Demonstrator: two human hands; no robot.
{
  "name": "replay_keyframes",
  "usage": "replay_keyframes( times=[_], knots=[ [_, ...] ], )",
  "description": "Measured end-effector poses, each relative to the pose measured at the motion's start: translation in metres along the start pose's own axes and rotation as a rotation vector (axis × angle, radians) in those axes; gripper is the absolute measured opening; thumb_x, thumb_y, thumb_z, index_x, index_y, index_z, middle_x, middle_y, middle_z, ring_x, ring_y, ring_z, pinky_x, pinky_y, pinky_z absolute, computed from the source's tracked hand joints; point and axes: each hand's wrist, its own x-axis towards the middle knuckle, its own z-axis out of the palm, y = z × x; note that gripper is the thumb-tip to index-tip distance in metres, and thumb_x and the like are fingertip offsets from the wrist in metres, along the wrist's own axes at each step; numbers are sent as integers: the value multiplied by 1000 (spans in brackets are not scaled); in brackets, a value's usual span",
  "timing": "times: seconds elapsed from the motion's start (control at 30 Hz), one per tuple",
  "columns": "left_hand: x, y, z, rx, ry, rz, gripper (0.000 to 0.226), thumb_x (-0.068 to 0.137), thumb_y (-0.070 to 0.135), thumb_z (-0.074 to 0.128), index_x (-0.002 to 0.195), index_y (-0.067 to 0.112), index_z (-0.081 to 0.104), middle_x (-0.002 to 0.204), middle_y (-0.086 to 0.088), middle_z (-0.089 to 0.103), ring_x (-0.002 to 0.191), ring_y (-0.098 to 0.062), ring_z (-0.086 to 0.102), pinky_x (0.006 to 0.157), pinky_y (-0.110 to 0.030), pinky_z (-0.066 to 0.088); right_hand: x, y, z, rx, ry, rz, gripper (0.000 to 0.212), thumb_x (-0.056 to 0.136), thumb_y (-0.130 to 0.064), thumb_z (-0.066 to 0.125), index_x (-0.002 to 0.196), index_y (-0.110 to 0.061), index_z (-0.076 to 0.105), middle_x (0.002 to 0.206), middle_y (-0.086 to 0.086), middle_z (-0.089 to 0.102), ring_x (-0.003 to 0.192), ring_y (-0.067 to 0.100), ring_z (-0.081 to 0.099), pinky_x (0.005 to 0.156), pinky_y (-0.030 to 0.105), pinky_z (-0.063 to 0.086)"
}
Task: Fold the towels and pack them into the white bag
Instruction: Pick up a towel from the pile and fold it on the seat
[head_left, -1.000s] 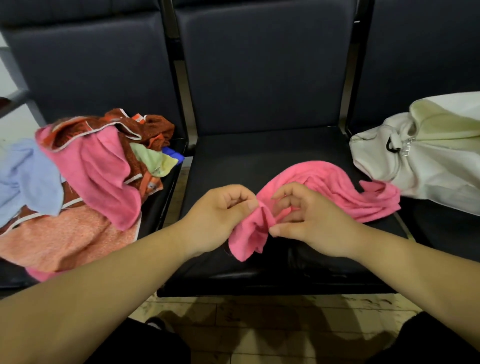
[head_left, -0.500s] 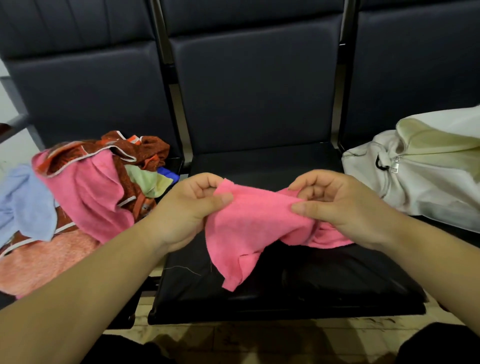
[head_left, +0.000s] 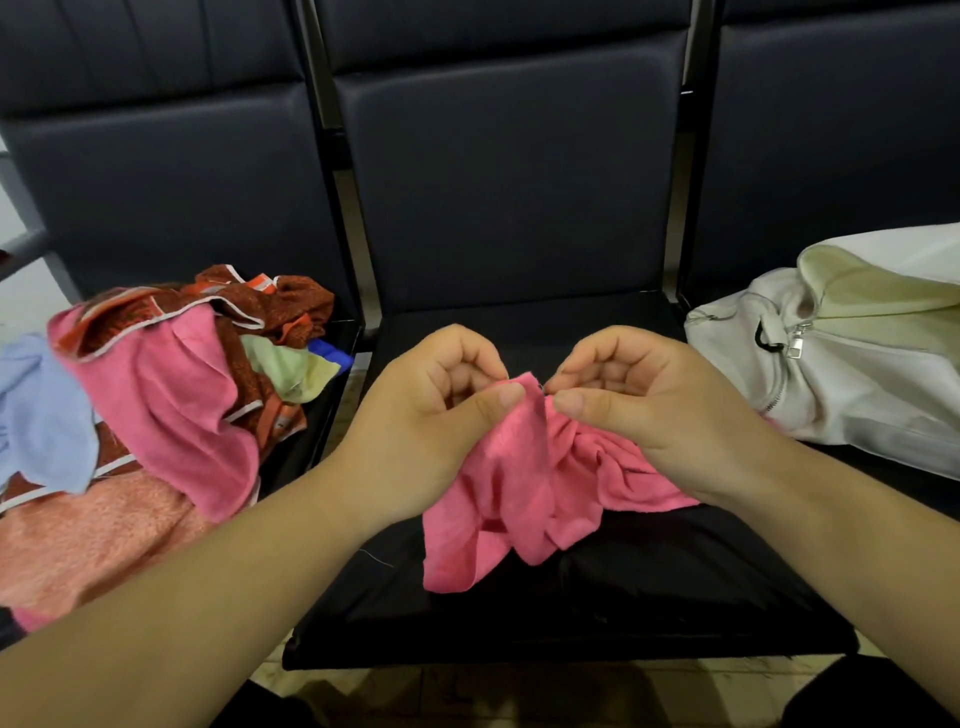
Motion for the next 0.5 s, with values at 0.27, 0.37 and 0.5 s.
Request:
replay_keyframes(
  times=[0.27,0.37,0.5],
  knots=[
    [1,2,4,133,-32,72,8,96,18,66,94,26,68,80,4,70,69,-10,64,63,-20,50,2,3,2,-90,-58,-12,19,79,-8,82,94,-14,72,91,1,76,87,13,74,80,21,57],
    [4,-2,2,6,-68,-20,12,91,19,73,96,23,62,76,0,69,63,-10,60,58,-21,47,3,3,-1,-77,-48,-13,16,80,-6,80,90,-15,72,85,0,75,81,11,72,76,19,56],
    [5,-16,-10,-233,-360,-221,32,77,21,83,97,21,58,88,-19,68,78,-35,65,68,-42,53,6,1,-14,105,-22,24,18,72,-18,79,89,-23,77,81,-1,72,78,12,68,73,20,56]
  ],
)
